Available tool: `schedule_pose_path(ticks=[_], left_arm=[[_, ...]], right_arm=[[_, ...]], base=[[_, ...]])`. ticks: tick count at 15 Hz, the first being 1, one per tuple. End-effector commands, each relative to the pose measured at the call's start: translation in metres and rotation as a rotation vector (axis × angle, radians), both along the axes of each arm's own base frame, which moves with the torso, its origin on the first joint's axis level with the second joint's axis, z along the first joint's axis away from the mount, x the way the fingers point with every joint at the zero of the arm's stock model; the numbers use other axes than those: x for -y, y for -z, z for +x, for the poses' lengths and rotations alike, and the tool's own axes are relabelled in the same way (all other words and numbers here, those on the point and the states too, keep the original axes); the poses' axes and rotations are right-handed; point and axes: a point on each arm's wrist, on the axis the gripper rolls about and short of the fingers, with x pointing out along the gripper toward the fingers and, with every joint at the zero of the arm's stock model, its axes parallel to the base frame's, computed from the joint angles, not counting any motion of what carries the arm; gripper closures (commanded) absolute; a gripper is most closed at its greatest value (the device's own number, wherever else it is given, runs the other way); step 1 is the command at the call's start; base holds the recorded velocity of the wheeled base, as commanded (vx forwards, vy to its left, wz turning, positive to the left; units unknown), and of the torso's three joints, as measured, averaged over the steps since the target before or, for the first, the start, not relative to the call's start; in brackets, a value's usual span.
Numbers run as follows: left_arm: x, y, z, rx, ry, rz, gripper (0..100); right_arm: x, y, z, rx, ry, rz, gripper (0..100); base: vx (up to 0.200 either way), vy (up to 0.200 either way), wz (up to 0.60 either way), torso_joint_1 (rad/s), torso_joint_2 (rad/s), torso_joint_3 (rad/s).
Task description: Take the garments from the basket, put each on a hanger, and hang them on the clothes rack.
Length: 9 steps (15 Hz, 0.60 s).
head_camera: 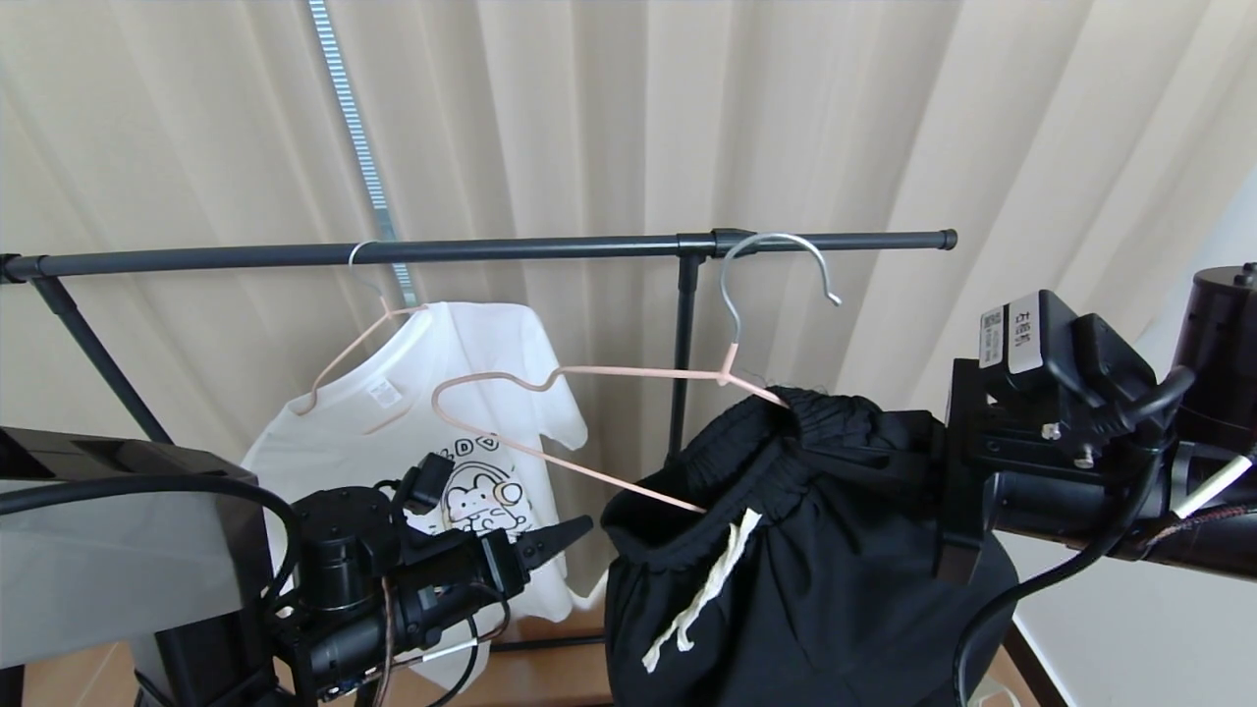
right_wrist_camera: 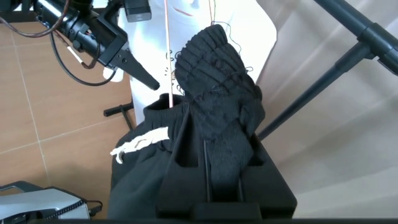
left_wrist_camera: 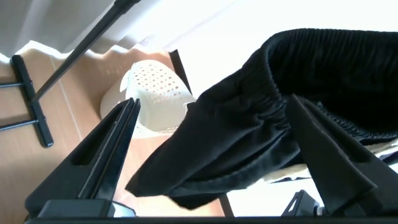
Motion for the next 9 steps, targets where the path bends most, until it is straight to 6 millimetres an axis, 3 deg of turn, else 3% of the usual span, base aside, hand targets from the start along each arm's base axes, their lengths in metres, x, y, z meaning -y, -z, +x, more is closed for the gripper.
schedule_pose_path(ticks=[1,9], left_arm=[[0.003,-0.005,0.003,0.026,0.016,-0.015,0],[0.017,0.001,0.009,0.035,0.053,-0.013,0]], right_arm=[[-0.001,0.0,-0.001,0.0,-0.005,0.0,100],[-0.011,-0.001,-0.01,-0.023,-0.052,0.016,100]], base=[[0.0,0.0,0.0,0.0,0.0,0.0],[0.0,0.0,0.0,0.0,0.0,0.0]])
